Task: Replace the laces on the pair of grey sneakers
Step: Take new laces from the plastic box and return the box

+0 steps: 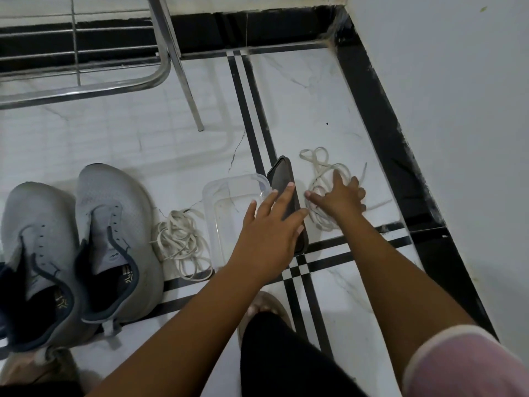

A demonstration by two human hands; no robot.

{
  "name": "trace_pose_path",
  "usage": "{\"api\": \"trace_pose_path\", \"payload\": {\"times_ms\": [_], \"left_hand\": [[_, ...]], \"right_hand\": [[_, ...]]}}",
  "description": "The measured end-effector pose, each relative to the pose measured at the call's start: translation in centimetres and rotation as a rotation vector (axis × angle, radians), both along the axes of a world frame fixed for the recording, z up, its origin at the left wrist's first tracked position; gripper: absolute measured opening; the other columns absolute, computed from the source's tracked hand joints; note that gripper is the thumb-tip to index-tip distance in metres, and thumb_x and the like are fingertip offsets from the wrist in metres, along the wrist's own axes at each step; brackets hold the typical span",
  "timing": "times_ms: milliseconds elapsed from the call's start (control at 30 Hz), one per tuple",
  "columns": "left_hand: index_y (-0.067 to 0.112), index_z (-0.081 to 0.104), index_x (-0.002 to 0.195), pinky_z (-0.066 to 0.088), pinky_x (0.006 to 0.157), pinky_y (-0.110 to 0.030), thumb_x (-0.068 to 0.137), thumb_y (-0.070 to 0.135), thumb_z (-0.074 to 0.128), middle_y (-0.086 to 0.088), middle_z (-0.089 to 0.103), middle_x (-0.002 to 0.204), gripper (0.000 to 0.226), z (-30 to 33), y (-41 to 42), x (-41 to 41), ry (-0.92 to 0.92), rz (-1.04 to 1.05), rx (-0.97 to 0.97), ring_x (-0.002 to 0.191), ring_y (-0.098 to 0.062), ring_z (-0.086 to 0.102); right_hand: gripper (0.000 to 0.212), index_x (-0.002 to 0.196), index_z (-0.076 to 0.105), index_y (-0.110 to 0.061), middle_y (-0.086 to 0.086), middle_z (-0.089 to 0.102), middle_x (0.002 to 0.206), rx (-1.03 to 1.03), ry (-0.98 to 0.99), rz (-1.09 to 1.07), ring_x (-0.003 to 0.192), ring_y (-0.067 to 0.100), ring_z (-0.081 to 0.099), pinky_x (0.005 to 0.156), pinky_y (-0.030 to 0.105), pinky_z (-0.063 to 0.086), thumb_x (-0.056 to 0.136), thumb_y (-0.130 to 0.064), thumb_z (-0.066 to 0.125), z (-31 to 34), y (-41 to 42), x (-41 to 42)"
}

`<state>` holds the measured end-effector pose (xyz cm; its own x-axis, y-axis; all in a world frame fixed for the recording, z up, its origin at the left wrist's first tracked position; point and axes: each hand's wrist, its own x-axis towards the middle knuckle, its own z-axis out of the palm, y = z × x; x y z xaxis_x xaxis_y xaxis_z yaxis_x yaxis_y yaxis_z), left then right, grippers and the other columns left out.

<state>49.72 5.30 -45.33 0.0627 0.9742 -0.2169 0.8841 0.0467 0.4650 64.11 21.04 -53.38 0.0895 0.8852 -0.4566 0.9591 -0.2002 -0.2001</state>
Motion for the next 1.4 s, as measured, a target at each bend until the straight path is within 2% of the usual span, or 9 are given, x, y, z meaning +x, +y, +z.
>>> {"api": "trace_pose_path", "payload": {"times_ms": [167,467,600,700,833,933,1033,1167,1400], "left_hand": [[0.035,0.034,0.144,0.004,0.119,-0.051,0.103,0.035,0.029,0.002,-0.008,0.161,0.041,0.0,0.9,0.8,0.033,-0.026,-0.019,0.149,-0.023,-0.002],[0.034,0.007,0.153,0.004,0.120,-0.050,0.101,0.018,0.036,0.000,0.012,0.161,0.061,-0.1,2.4,1.6,0.027,-0.098,0.006,0.148,-0.020,0.012],[0.019,0.040,0.143,0.011,0.121,-0.043,0.093,-0.002,0.041,-0.004,0.055,0.136,0.054,0.4,1.0,-0.8,-0.240,0.293,0.182,0.131,-0.017,0.044],[0.017,0.052,0.132,0.035,0.109,-0.032,0.100,0.006,0.035,0.002,0.057,0.130,0.038,0.5,-2.0,-3.2,-0.431,0.707,0.213,0.119,-0.012,0.050],[0.015,0.055,0.129,0.040,0.081,-0.024,0.102,0.009,0.033,0.001,0.059,0.113,0.036,-0.1,-5.7,-5.7,-0.458,0.947,0.154,0.094,-0.014,0.056],[0.016,0.054,0.130,0.037,0.089,-0.024,0.100,0.004,0.034,-0.003,0.056,0.127,0.038,-1.2,-7.0,-6.4,-0.468,0.906,0.103,0.111,-0.014,0.052],[0.014,0.050,0.135,0.030,0.094,-0.013,0.099,0.000,0.034,0.006,0.050,0.132,0.042,-1.0,-7.1,-6.5,-0.458,0.816,0.116,0.116,0.001,0.042],[0.014,0.045,0.139,0.031,0.101,-0.018,0.101,0.006,0.034,0.000,0.049,0.139,0.041,-0.6,-6.1,-6.3,-0.457,0.787,0.167,0.127,-0.009,0.044],[0.033,0.023,0.149,0.042,0.104,-0.043,0.098,0.037,0.049,-0.002,0.045,0.144,0.057,-0.5,-3.7,-8.8,-0.503,0.875,0.097,0.128,-0.019,0.047]], "right_hand": [[0.030,0.124,0.055,-0.009,0.017,0.054,0.114,0.323,-0.055,0.183,0.102,0.031,0.056,0.080,0.034,0.047,0.095,-0.007,0.051,-0.9,-3.0,2.1],[0.018,0.104,0.069,-0.006,0.004,0.069,0.083,0.104,0.805,-0.428,0.074,0.015,0.064,0.062,0.023,0.051,0.087,-0.005,0.065,9.7,-4.1,4.9],[0.012,0.093,0.069,-0.009,0.001,0.067,0.068,-0.209,1.089,-0.180,0.054,0.008,0.061,0.045,0.013,0.044,0.084,0.000,0.067,16.4,-5.2,0.9],[0.018,0.094,0.071,-0.007,0.009,0.065,0.069,-0.573,1.148,0.018,0.049,0.014,0.054,0.041,0.016,0.040,0.077,-0.003,0.073,16.7,-5.6,-3.1],[0.013,0.085,0.067,-0.004,0.007,0.066,0.068,-0.847,1.116,-0.068,0.053,0.011,0.062,0.048,0.016,0.052,0.083,0.008,0.064,12.3,-6.8,-8.9],[0.016,0.076,0.060,-0.006,0.009,0.055,0.068,-0.461,0.804,-0.118,0.057,0.019,0.053,0.046,0.024,0.042,0.083,0.008,0.056,7.3,-7.9,-11.8],[0.015,0.092,0.061,-0.008,0.005,0.056,0.093,0.191,0.408,0.253,0.076,0.020,0.054,0.060,0.027,0.042,0.089,0.000,0.050,4.3,-10.1,-12.9],[0.045,0.134,0.048,-0.013,0.012,0.051,0.125,-0.028,0.092,0.782,0.111,0.031,0.053,0.081,0.036,0.045,0.090,-0.005,0.050,4.5,-11.3,-12.5],[0.019,0.107,0.071,-0.020,-0.002,0.068,0.103,-0.090,0.356,0.512,0.091,0.015,0.064,0.079,0.030,0.052,0.091,-0.026,0.064,11.8,-9.7,-6.9]]}}
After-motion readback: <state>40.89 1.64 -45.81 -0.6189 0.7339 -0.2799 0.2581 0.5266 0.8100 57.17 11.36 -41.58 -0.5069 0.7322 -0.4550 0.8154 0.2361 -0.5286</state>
